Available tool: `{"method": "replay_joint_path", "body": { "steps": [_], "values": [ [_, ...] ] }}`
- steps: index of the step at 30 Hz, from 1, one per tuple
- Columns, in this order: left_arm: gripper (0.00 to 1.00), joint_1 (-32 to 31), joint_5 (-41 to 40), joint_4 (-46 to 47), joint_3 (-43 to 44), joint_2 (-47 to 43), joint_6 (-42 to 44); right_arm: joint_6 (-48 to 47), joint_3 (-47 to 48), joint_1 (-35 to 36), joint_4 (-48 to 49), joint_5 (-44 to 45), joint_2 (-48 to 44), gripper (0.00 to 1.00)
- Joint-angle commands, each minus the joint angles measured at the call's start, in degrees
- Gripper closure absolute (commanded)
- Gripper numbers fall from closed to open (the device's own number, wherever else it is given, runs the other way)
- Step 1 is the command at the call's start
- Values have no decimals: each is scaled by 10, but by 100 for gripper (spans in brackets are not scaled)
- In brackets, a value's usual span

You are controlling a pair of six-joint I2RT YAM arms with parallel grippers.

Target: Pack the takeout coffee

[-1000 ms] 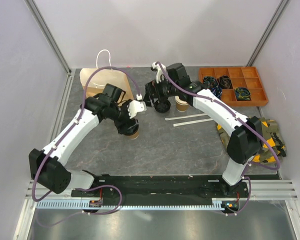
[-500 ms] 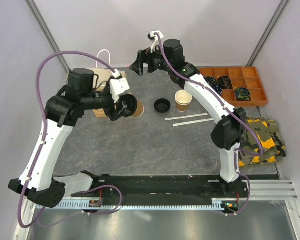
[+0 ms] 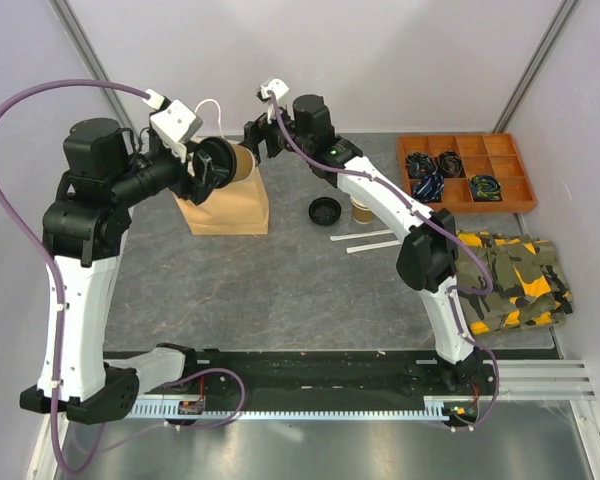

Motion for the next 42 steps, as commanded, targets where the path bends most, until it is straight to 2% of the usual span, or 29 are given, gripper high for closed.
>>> {"method": "replay_joint_path", "body": {
  "steps": [1, 3, 7, 15, 21, 22, 24, 29, 36, 42],
  "values": [
    [41, 20, -32, 43, 12, -15, -60, -57, 31, 3, 34, 22, 12, 5],
    [42, 27, -40, 46, 8, -16, -71, -64, 34, 4, 36, 27, 18, 7],
    [42, 45, -50, 49, -1, -20, -81, -77, 35, 4, 36, 34, 20, 24],
    [45, 86, -92, 44, -19, -13, -91, -89, 18, 3, 27, 13, 12, 45],
    [46, 114, -100, 47, -24, -5, -97, -94, -1, 10, 3, -3, -16, 76],
    [47, 116, -99, 47, -24, -5, -96, -95, -5, 11, -2, -3, -23, 86],
    [47, 118, -98, 51, -24, -6, -97, -97, -25, 16, -4, 2, -46, 98],
    [47, 118, -105, 59, -20, -13, -104, -78, -66, 29, -38, 25, -91, 100],
    [48, 118, -107, 70, -15, -15, -107, -3, -116, 41, -92, 58, -177, 100],
    [48, 118, -95, 74, -20, -15, -115, 31, -187, 44, -178, 67, -254, 100]
  ]
}}
